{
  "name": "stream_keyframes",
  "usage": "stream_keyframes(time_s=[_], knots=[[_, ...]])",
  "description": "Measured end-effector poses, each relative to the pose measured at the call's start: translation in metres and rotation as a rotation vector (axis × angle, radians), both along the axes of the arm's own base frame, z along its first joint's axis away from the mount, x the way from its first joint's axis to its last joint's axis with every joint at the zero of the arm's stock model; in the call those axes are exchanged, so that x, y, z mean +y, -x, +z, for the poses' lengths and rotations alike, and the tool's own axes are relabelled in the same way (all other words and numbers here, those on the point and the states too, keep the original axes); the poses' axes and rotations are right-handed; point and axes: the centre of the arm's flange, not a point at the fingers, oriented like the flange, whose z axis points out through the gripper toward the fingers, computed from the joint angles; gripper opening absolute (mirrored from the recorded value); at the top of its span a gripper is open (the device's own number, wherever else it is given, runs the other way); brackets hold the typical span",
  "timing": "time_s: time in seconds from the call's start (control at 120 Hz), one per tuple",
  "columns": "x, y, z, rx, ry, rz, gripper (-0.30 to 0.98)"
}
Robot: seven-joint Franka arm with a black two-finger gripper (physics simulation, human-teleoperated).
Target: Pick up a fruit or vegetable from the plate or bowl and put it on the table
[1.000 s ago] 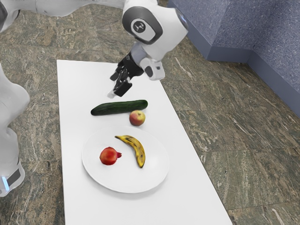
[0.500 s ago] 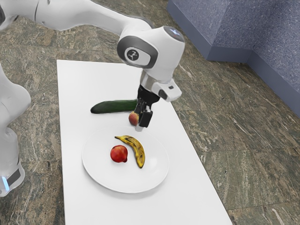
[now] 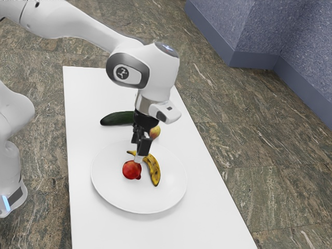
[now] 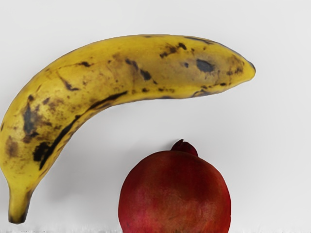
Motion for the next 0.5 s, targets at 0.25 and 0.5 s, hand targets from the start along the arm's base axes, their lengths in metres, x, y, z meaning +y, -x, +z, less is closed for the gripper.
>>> stream_keyframes(time_s=[0.25, 0.5], knots=[[-0.009, 0.010, -0.017, -0.001, 0.015, 0.021, 0.69], [-0.012, 0.009, -0.024, -0.013, 0.028, 0.052, 0.69]])
